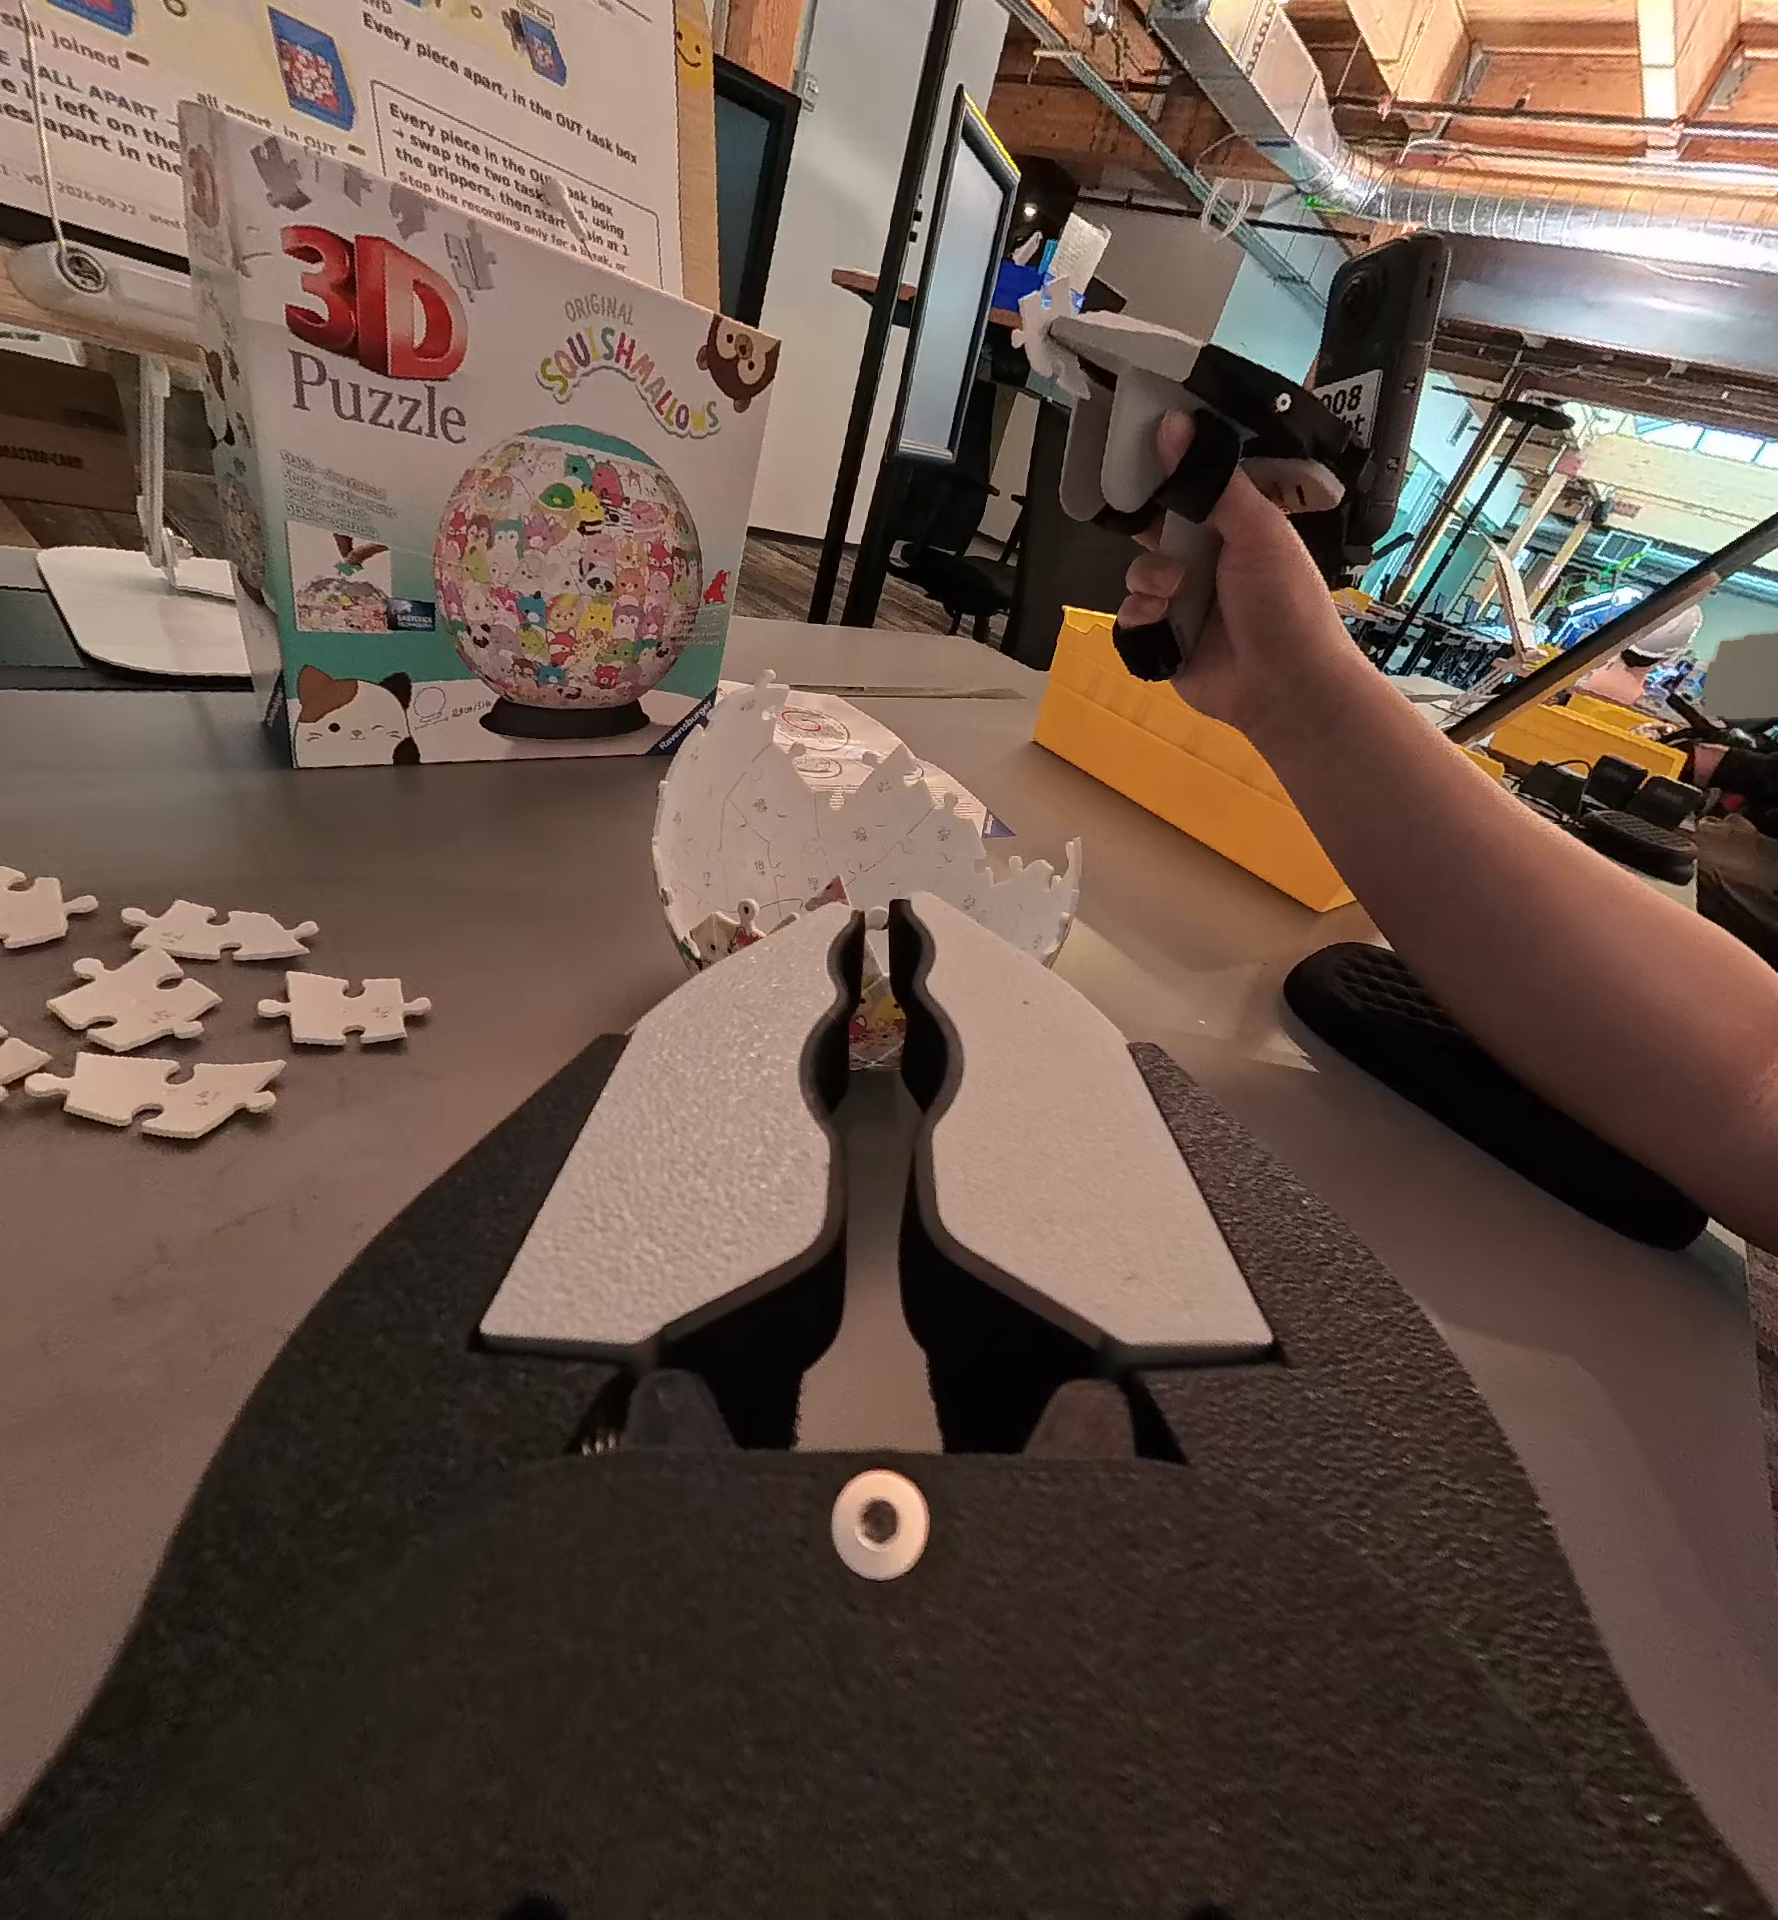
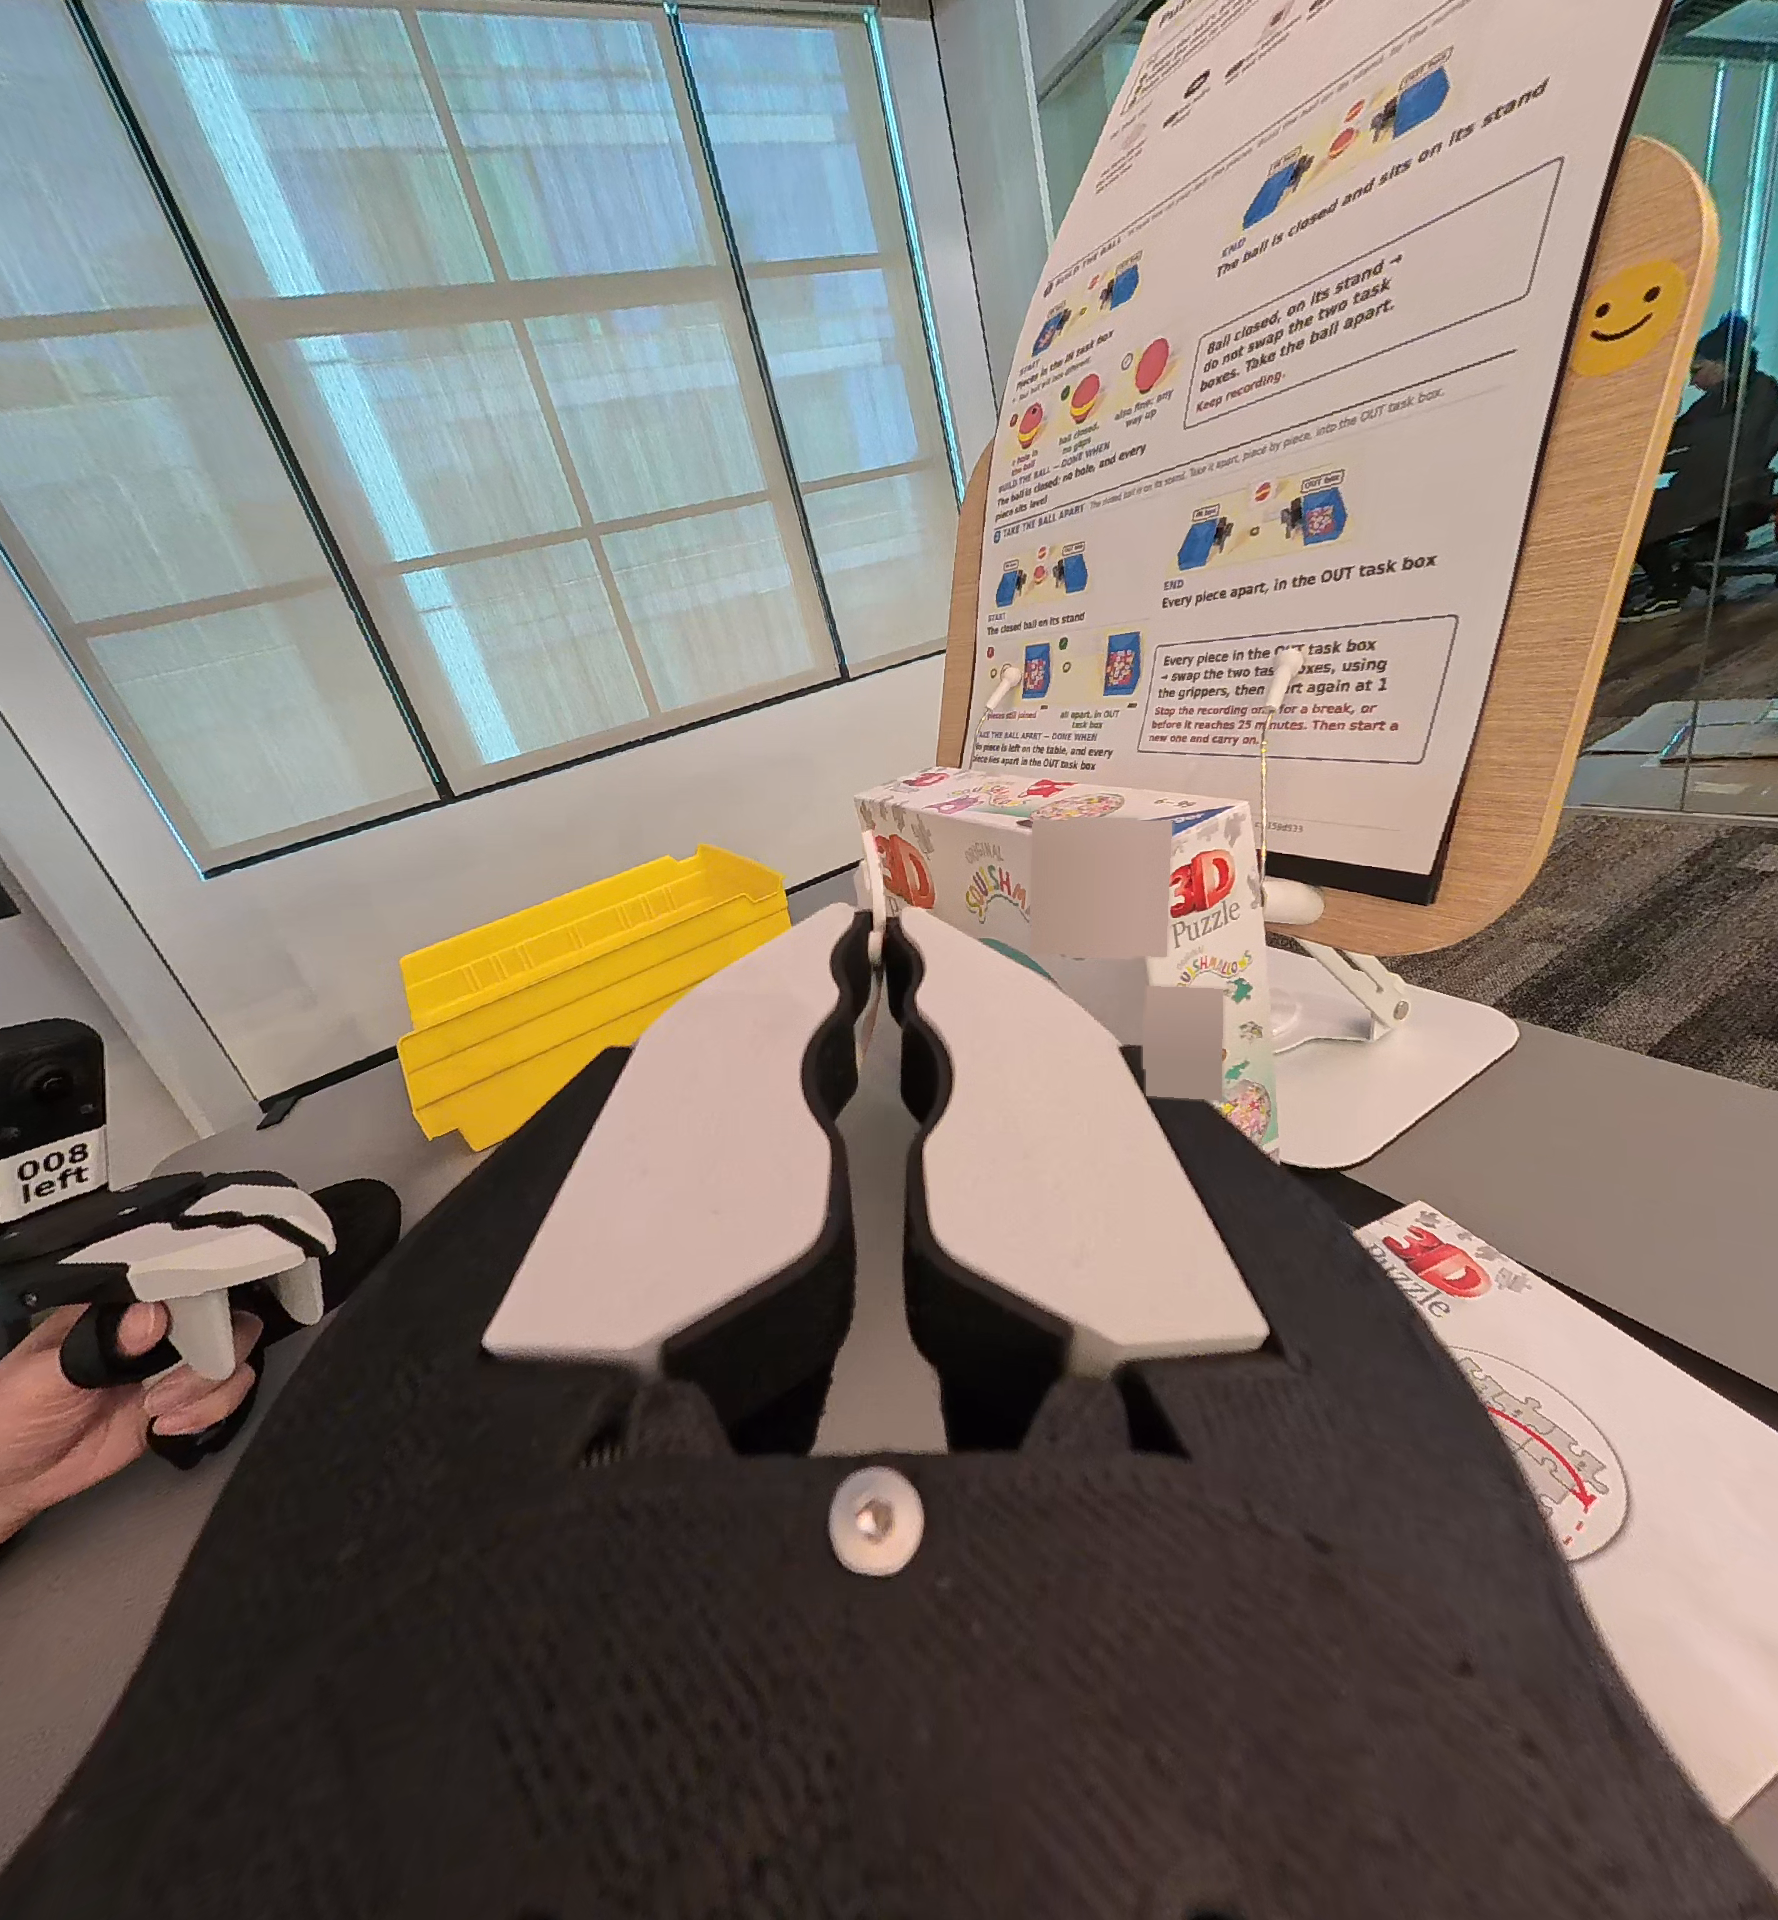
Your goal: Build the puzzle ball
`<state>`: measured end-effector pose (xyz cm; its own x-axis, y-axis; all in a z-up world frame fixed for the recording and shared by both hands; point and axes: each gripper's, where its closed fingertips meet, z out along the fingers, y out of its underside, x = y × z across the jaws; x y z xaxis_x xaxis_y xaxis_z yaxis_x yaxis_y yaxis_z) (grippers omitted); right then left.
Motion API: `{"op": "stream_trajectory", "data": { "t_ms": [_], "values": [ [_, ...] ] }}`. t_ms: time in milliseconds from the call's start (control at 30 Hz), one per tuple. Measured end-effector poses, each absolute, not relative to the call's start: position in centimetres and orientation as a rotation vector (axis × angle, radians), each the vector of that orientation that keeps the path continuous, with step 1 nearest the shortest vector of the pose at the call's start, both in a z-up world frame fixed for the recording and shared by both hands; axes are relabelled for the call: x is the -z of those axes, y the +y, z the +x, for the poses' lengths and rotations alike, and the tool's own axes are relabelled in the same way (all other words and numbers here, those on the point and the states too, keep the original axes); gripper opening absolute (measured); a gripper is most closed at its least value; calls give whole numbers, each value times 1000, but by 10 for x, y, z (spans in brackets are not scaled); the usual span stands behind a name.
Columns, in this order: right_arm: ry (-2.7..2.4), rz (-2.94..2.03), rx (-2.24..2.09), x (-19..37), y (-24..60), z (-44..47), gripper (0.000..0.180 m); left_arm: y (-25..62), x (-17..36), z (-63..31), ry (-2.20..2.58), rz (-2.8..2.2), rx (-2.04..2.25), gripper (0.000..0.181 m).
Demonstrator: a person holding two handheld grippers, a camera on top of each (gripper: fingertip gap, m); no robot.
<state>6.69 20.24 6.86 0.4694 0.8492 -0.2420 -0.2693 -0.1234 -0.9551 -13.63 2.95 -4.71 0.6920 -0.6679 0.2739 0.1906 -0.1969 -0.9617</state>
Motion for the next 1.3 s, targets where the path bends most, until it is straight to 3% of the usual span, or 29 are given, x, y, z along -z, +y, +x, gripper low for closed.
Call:
{"op": "stream_trajectory", "data": {
  "t_ms": [833, 1100, 1300],
  "values": [
    [-709, -1558, -1141, -31, 200, 40, 3, 29, 50, -135, 408, -1605, 819, 4],
    [-1169, -1841, -1225, 11, 140, -14, 3, 32, 47, -142, 372, -1603, 829, 7],
    [-1317, -1862, -1264, 8, 106, -34, 4, 38, 34, -148, 349, -1585, 846, 13]
  ]
}}
